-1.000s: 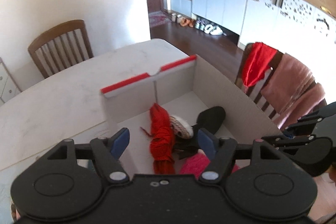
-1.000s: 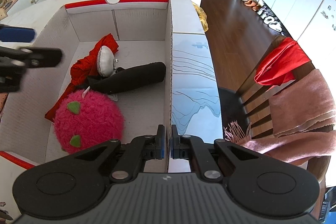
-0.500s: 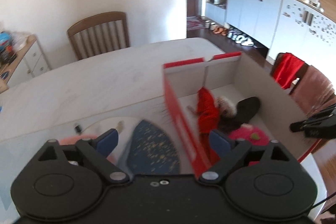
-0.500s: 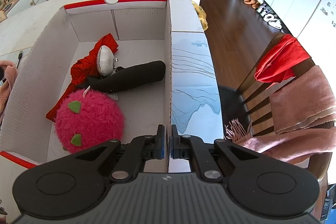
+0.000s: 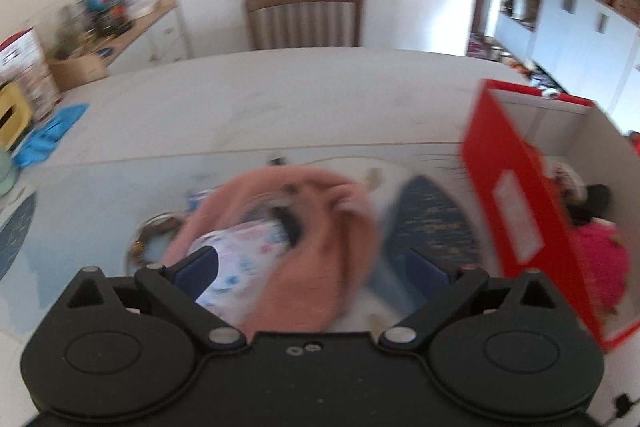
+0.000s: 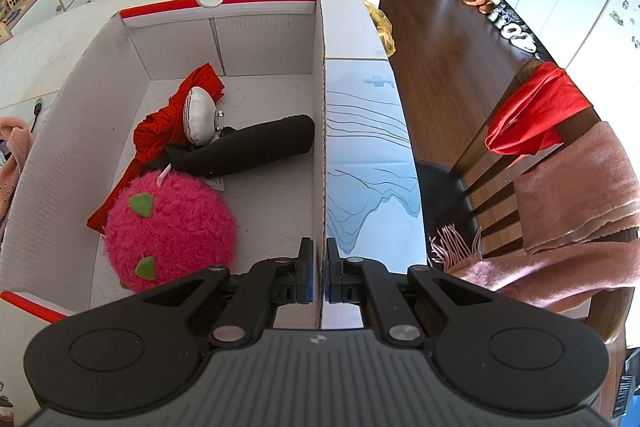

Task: Organize objects
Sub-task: 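Return the left gripper to the pile and grasp the patterned white bag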

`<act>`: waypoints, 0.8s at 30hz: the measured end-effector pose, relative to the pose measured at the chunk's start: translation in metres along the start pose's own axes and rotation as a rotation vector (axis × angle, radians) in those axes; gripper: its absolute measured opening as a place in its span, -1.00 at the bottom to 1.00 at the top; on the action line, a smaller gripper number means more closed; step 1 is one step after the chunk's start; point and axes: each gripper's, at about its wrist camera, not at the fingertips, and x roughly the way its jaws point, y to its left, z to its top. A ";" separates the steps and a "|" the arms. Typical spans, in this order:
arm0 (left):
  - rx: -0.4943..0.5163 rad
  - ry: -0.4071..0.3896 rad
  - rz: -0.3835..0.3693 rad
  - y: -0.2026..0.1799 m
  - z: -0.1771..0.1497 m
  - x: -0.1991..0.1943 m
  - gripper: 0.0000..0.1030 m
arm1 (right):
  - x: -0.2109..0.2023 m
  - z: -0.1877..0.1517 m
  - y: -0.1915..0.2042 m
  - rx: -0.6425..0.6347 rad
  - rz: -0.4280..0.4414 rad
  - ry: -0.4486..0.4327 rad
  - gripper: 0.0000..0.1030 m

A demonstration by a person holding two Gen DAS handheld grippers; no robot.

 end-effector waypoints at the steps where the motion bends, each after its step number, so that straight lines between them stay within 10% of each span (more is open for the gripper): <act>1: -0.009 0.002 0.016 0.005 -0.001 0.003 0.94 | 0.000 0.000 0.000 0.001 0.001 0.000 -0.92; 16: -0.003 0.051 0.198 0.044 -0.009 0.046 0.88 | 0.002 -0.002 -0.001 -0.002 -0.001 0.008 -0.93; 24: 0.042 0.081 0.222 0.035 -0.012 0.057 0.19 | 0.002 -0.003 -0.001 -0.002 -0.002 0.010 -0.93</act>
